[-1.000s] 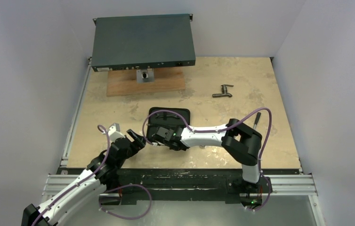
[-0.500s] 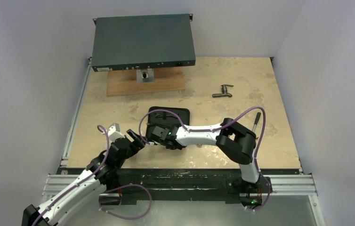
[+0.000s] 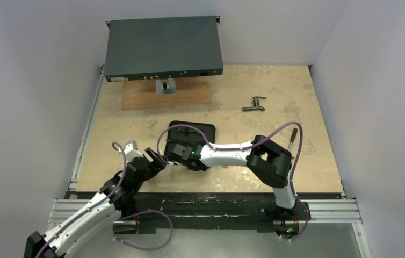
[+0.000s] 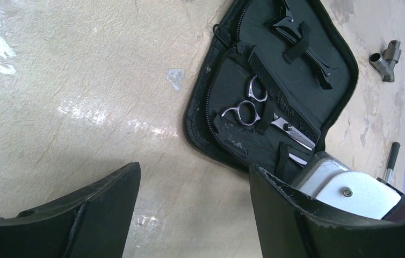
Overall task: Sort the hair-cutting tools
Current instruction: Place the scissors in the hairdressing tool bag.
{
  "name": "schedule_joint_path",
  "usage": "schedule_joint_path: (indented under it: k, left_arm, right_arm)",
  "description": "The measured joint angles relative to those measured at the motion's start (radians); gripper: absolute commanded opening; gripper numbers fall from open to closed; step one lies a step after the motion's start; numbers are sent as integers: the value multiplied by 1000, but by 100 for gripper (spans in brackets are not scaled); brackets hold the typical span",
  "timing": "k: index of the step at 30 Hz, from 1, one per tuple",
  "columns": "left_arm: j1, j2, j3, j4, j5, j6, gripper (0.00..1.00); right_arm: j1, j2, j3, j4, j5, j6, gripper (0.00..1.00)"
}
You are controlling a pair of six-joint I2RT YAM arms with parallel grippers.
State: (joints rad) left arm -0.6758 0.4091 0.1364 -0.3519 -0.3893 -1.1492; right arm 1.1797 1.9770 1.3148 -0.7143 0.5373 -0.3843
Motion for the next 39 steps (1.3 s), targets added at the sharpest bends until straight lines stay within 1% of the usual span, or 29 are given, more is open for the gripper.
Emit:
schedule_joint_path:
  k: [7, 17, 20, 24, 27, 32, 38, 39]
  left_arm:
    - [2, 45, -4, 37, -11, 4, 70]
    - [4, 76, -6, 36, -20, 8, 69]
    - [4, 75, -10, 37, -19, 9, 69]
    - [2, 75, -10, 46, -2, 9, 69]
    - [2, 75, -10, 49, 2, 8, 69]
    - [2, 72, -10, 50, 0, 8, 69]
    - [2, 63, -10, 50, -4, 8, 69]
    - [2, 63, -10, 51, -5, 8, 69]
  right_arm:
    - [0, 32, 38, 0, 35, -13, 0]
    - [1, 64, 69, -16, 54, -28, 0]
    - [5, 65, 71, -16, 79, -20, 2]
    - [11, 64, 73, 12, 97, 3, 1]
    - [14, 62, 73, 32, 101, 14, 4]
    - [17, 62, 74, 36, 100, 32, 17]
    - [21, 62, 76, 26, 100, 68, 43]
    - [21, 62, 77, 22, 100, 75, 45]
